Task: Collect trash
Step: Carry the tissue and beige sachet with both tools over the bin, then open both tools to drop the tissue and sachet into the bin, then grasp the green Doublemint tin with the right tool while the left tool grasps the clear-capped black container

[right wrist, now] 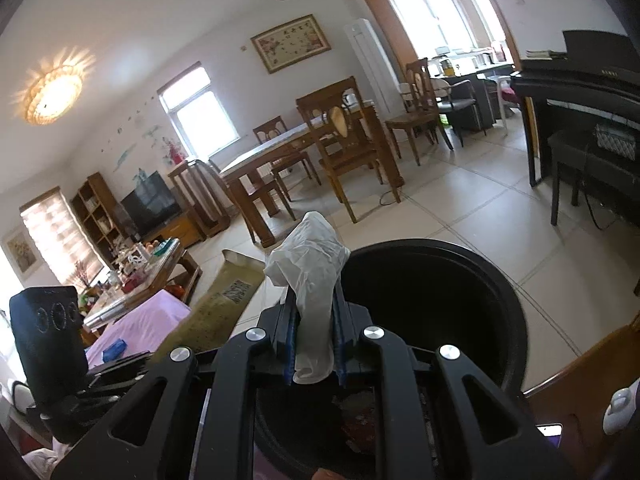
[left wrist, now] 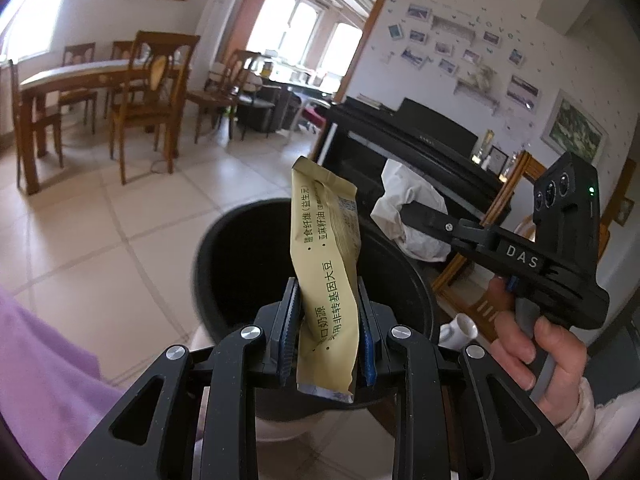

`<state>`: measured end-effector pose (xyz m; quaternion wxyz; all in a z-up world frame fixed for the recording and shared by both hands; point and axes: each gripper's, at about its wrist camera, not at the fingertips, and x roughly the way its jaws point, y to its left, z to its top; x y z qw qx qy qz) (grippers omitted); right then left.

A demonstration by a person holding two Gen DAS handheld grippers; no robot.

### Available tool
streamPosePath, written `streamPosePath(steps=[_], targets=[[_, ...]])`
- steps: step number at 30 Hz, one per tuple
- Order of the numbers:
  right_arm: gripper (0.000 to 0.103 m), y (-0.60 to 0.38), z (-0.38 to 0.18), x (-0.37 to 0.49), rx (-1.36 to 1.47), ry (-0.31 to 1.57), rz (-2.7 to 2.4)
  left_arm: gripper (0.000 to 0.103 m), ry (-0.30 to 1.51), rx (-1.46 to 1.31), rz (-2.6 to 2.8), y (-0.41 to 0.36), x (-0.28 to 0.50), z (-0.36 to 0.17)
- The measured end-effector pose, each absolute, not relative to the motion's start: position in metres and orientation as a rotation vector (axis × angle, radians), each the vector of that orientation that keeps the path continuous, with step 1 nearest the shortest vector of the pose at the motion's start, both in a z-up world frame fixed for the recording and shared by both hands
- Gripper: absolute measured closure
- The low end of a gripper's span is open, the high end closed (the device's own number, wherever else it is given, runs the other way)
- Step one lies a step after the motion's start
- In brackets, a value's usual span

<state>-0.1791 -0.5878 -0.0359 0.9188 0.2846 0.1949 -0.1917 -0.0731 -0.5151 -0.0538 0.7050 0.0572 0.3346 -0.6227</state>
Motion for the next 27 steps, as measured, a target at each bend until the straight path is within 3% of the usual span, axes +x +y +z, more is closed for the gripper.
streamPosePath(steps=[10, 11, 12, 13, 14, 15, 21, 27], targets=[[0.084, -0.615, -0.059, -0.202, 0.654, 0.398, -0.408, 0.077, 0.792, 0.182, -1.389, -0.548, -0.085, -0.075], [0.078, -0.617, -0.061, -0.204, 0.658, 0.4, -0.402, 0.074, 0.796, 0.197, -1.383, -0.553, -0.087, -0.077], [0.062, -0.618, -0.062, -0.203, 0.662, 0.404, -0.398, 0.07, 0.797, 0.207, -1.378, -0.552, -0.089, -0.075], [0.05, -0.62, -0.062, -0.204, 0.668, 0.4, -0.395, 0.053, 0.796, 0.219, -1.37, -0.549, -0.089, -0.076], [0.025, -0.621, -0.062, -0.206, 0.673, 0.388, -0.398, 0.029, 0.787, 0.231, -1.353, -0.55, -0.09, -0.074], [0.021, -0.621, -0.062, -0.208, 0.677, 0.373, -0.4, 0.021, 0.771, 0.235, -1.337, -0.546, -0.091, -0.072], [0.019, -0.62, -0.059, -0.212, 0.669, 0.361, -0.399, 0.01, 0.713, 0.241, -1.301, -0.53, -0.09, -0.058], [0.017, -0.61, -0.058, -0.205, 0.642, 0.382, -0.392, 0.009, 0.698, 0.212, -1.275, -0.505, -0.08, -0.048]])
